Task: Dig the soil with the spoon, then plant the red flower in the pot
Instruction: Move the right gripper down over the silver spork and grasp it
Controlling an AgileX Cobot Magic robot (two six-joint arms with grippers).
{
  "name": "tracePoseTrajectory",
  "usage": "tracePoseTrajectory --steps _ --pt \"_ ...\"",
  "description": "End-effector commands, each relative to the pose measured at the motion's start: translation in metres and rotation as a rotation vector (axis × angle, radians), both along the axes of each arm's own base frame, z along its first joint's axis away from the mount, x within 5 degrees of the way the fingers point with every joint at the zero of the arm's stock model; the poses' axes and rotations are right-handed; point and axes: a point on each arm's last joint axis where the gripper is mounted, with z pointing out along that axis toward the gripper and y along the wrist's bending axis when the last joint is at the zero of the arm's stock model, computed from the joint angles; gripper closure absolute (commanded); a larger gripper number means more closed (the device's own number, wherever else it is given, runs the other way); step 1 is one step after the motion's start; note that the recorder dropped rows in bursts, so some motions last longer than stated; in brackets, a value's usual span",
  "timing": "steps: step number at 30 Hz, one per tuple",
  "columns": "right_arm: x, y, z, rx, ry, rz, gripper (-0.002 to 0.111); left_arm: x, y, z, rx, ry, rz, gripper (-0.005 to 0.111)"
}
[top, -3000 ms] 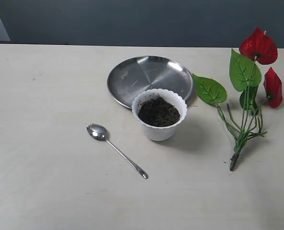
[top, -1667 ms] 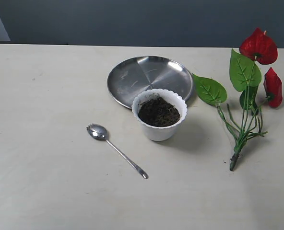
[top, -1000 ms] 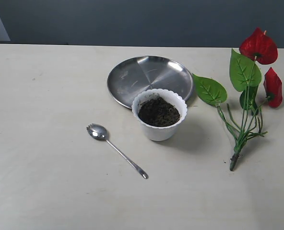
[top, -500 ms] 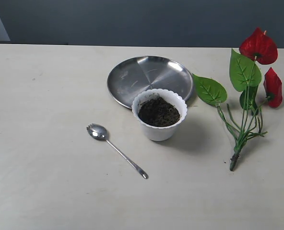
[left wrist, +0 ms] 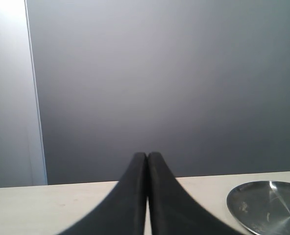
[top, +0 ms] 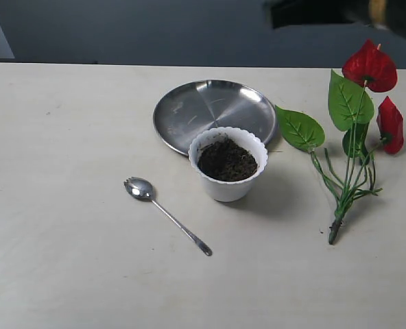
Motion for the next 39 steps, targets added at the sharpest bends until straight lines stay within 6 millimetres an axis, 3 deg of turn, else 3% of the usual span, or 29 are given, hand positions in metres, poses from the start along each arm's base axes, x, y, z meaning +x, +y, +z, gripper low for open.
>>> tracePoseTrajectory --steps 1,4,8,9,13,15,17,19,28,39 --pt "-0.006 0.051 -0.023 -0.367 0.229 -0.04 0.108 -0.001 0.0 0.002 -0.005 -0.009 -0.007 0.106" --pt "-0.021 0.092 -0.022 -0.356 0.368 0.092 0.108 -0.001 0.0 0.002 -0.005 -0.009 -0.007 0.106" --pt "-0.051 0.151 -0.019 -0.247 0.512 0.477 0.108 -0.001 0.0 0.002 -0.003 -0.009 -0.007 0.106" --pt "-0.051 0.157 -0.024 -0.257 0.539 0.495 0.108 -0.001 0.0 0.002 -0.003 -0.009 -0.007 0.106" --pt "-0.028 0.184 -0.096 -0.398 0.778 0.43 0.108 -0.001 -0.001 0.002 -0.003 -0.009 -0.018 0.106" --pt "-0.028 0.201 -0.138 -0.435 0.89 0.478 0.095 -0.001 -0.001 0.002 -0.005 -0.009 -0.026 0.106" --pt "-0.024 0.209 -0.163 -0.464 0.93 0.469 0.076 -0.001 -0.001 0.002 -0.005 -0.009 -0.026 0.106" --pt "-0.02 0.214 -0.176 -0.481 0.941 0.458 0.064 -0.001 -0.001 0.002 -0.005 -0.009 -0.026 0.106" --pt "-0.006 0.215 -0.205 -0.573 0.877 0.376 0.069 -0.001 -0.001 0.002 -0.005 -0.009 -0.026 0.106" --pt "-0.001 0.215 -0.217 -0.592 0.843 0.345 0.069 -0.001 -0.001 0.002 -0.005 -0.009 -0.026 0.106"
